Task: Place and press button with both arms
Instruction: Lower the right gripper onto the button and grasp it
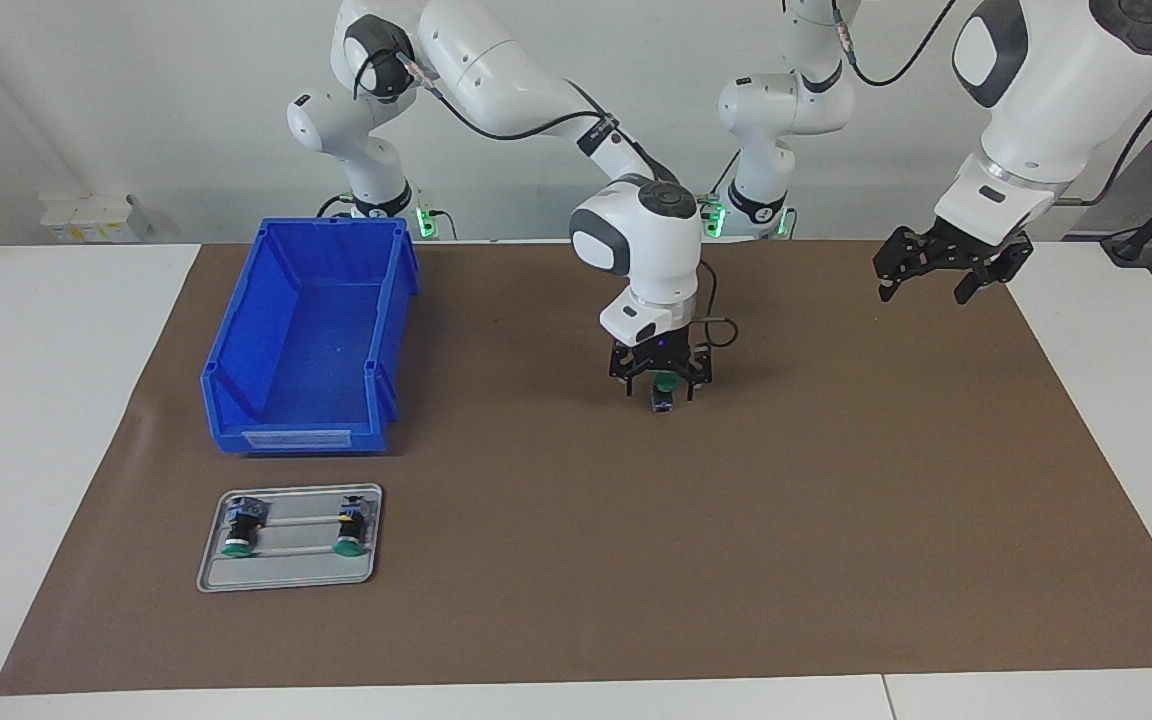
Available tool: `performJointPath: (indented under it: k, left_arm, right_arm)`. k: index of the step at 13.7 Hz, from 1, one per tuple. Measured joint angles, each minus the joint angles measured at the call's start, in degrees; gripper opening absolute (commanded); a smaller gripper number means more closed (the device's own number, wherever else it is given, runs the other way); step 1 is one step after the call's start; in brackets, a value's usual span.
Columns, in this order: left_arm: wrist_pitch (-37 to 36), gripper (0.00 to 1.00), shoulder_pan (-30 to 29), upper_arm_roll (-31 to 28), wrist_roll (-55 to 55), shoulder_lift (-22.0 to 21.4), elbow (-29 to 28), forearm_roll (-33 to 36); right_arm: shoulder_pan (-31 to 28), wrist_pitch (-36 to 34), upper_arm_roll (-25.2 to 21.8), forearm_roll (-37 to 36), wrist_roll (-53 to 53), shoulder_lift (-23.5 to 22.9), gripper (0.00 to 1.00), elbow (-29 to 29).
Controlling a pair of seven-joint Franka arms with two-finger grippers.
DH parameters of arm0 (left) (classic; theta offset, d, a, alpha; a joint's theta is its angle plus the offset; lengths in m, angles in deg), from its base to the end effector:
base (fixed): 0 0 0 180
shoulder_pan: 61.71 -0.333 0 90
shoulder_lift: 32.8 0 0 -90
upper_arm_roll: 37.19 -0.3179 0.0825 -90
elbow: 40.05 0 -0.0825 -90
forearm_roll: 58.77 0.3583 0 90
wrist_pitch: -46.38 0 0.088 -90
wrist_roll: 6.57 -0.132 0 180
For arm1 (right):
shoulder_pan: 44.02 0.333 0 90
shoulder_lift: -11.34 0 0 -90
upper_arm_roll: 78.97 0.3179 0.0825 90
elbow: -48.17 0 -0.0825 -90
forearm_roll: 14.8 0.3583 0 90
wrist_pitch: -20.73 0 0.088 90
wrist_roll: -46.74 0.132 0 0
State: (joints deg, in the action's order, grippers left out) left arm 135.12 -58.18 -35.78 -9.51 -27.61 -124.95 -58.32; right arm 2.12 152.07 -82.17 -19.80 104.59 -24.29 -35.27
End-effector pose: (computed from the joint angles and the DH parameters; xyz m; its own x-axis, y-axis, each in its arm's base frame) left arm 0.5523 -0.0461 0.5901 0.9903 -0.1369 -0.0238 -0.1370 -0.9906 -0.0044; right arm 0.5241 0.4931 0.3318 0.9580 -0.2024 0.2032 -0.1810 -0.9762 -0.1192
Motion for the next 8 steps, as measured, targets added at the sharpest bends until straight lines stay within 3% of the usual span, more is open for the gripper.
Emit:
performJointPath:
  k: [6, 7, 8]
  left_arm:
    - [0.00, 1.00, 0.00, 0.00, 0.00, 0.00, 0.00, 0.00]
    - [0.00, 1.00, 0.00, 0.00, 0.00, 0.00, 0.00, 0.00]
    - [0.00, 1.00, 0.00, 0.00, 0.00, 0.00, 0.00, 0.00]
  right_arm:
    - [1.27, 0.36, 0.01, -0.14, 0.00, -0.21, 0.93, -0.59]
    - [1.38, 0.36, 0.01, -0.15, 0.00, -0.24, 0.89, -0.90]
    - [1.46, 0.35, 0.01, -0.15, 0.00, -0.24, 0.77, -1.15]
